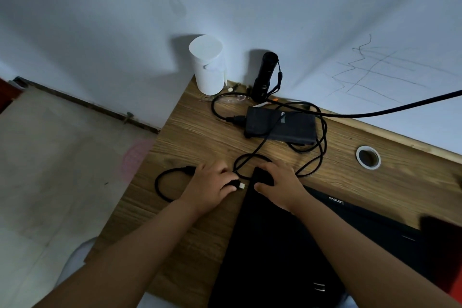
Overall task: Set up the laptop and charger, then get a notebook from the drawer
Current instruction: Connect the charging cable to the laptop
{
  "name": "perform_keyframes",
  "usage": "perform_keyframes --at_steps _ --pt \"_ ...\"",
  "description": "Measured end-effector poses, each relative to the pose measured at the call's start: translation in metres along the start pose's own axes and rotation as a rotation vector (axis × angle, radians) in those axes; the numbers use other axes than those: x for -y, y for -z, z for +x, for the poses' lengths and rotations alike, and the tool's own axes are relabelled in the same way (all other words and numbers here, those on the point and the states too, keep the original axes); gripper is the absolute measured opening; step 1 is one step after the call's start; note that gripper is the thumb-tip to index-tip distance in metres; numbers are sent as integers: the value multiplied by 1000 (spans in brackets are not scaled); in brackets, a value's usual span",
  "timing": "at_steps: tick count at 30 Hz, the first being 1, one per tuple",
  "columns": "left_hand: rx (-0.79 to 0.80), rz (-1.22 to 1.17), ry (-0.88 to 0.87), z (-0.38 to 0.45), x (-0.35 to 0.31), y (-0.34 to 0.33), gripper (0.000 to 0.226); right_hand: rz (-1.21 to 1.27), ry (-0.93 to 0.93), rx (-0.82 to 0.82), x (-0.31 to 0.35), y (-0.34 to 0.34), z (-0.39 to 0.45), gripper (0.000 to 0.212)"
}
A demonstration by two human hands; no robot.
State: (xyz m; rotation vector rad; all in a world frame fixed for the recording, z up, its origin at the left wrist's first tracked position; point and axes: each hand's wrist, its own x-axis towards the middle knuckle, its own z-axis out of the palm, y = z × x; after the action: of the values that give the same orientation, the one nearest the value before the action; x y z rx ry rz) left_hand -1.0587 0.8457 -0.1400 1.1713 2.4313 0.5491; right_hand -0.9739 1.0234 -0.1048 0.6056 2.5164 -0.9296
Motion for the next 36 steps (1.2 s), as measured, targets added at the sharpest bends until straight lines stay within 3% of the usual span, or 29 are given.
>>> perform_keyframes --at_steps 10,36 --pt "0 9 -64 0 1 -4 33 -17 9 22 1 1 -2 56" --pt "-93 -40 -39 -8 -7 -13 27 -46 24 14 2 0 -4 57"
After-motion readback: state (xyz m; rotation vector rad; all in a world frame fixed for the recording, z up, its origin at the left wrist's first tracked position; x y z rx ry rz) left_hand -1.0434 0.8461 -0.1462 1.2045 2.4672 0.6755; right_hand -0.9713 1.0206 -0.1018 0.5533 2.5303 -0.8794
